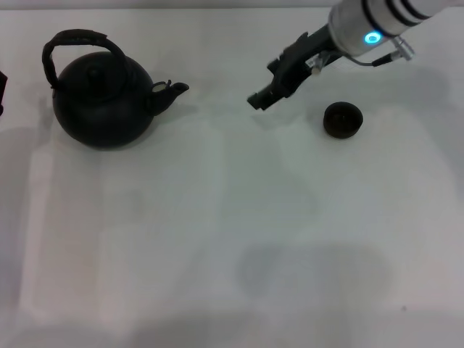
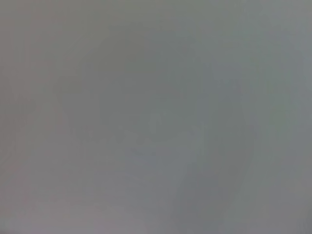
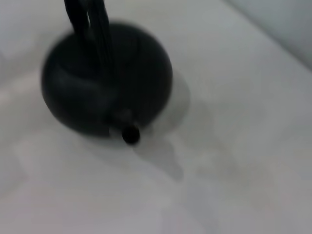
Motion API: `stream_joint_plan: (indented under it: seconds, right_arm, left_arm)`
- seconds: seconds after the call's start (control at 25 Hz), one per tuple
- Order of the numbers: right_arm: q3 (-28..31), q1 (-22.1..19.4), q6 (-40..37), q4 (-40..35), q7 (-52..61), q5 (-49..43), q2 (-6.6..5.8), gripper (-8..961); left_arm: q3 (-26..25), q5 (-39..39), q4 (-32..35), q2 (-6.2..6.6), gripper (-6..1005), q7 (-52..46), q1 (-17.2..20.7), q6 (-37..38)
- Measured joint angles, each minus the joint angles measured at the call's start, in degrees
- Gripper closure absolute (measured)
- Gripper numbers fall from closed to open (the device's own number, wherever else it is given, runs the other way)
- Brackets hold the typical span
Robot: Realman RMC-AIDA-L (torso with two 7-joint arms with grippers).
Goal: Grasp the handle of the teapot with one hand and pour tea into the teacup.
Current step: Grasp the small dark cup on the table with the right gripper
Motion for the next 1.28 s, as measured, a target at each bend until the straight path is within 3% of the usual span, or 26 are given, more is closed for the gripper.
stream_joint_plan:
  seconds: [0.2, 0.56, 1.28]
  right_arm:
    - [-0.1, 1.8, 1.4, 0.7, 5.4, -9.8, 1.58, 133]
    - [-0.2, 3.4, 2.2, 4.3, 9.3, -16.5, 1.36, 136]
    - [-0.3, 1.9, 0.5, 5.1, 10.0, -18.6, 0.95, 142]
  left_arm:
    - [0.0, 0.1, 0.0, 0.00, 245, 0.0, -0.2, 0.0]
    - [0.0, 0.4, 0.2, 0.06, 246, 0.0, -0.3, 0.0]
    - [0.0, 0.3, 0.5, 0.09, 246, 0.0, -0.2, 0.0]
